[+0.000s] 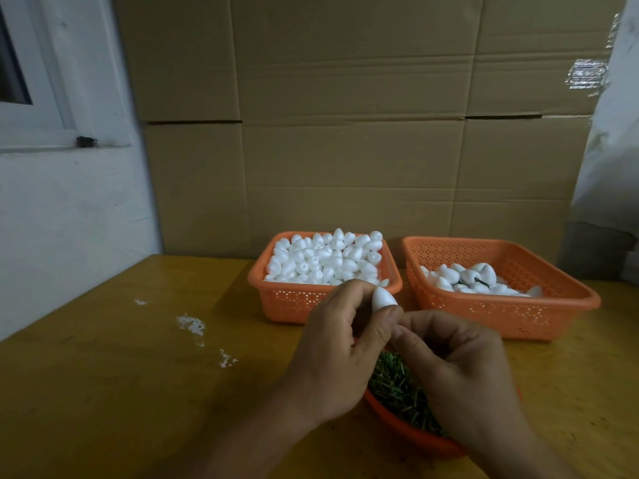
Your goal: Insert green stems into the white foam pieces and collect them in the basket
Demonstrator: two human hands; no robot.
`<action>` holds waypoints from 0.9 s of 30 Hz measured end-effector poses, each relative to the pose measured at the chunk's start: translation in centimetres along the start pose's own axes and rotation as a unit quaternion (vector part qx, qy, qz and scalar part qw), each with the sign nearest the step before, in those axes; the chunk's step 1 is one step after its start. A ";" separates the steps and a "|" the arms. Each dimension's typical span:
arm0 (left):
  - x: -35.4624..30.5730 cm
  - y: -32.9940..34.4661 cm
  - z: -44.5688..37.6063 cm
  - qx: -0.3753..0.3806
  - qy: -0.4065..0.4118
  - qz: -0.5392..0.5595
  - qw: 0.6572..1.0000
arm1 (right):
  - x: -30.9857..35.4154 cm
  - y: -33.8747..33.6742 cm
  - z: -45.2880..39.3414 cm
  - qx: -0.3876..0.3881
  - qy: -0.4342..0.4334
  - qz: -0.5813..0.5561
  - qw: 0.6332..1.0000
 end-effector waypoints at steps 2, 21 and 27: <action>0.0 0.1 0.0 -0.002 -0.007 0.024 1.000 | 0.0 -0.1 -0.1 -0.005 0.007 -0.011 1.000; 2.1 0.1 0.4 0.048 -0.054 -0.070 0.995 | -5.8 -8.7 -11.4 -0.084 0.082 0.517 0.848; 2.4 0.3 0.6 0.064 -0.057 -0.077 0.993 | -6.3 -9.6 -14.0 -0.044 0.157 0.597 0.786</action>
Point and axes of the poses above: each hand's wrist, its own z-axis away from the middle knuckle, its own y-axis out of the palm, x = y × z, the point moved 1 cm from there along -z, towards the middle knuckle, and after that the axes turned 1 degree about -z, right-handed, at the moved point
